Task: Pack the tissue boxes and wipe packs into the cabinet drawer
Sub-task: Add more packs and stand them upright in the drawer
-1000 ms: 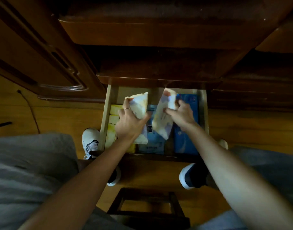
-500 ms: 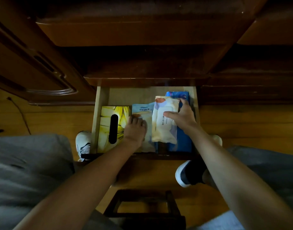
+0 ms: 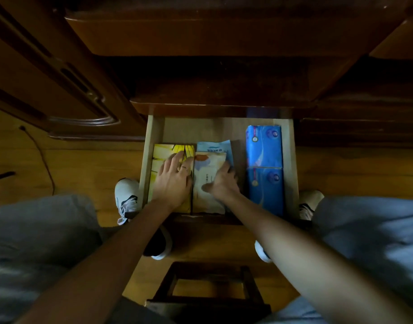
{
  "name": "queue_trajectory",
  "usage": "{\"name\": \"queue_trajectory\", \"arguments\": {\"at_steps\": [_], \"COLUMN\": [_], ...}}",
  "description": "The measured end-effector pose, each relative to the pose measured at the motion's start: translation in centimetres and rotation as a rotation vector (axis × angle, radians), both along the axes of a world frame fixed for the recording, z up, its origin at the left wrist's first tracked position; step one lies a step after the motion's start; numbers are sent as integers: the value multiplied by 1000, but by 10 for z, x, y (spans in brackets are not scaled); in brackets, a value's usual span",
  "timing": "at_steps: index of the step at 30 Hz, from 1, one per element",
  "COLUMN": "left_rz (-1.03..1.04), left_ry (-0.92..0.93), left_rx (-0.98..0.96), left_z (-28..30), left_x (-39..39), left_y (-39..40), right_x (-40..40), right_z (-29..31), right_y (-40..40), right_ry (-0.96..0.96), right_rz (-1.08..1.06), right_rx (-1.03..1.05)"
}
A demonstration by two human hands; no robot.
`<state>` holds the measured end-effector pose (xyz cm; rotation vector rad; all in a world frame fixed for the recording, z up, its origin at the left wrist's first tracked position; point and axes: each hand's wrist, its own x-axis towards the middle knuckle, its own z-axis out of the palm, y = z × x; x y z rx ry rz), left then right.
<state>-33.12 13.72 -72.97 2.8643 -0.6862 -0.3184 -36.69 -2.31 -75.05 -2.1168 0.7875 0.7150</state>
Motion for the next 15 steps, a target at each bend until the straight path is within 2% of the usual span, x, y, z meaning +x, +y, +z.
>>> {"name": "queue_trajectory", "arguments": {"at_steps": [2,8,15], "left_rz": [-3,7,34], "left_ry": [22,1,1], "left_rx": [1,-16,-3], "left_z": [-3,-3,-6], "left_x": [-6,-4,-5], "left_y": [1,-2,-7], "right_x": [2,4,-12], "right_z": [-1,-5,-1], "right_y": [6,12,-4], "right_ry": [48,120,137], "right_rz": [-80,-259,-129], "right_rx": [-33,195,195]}}
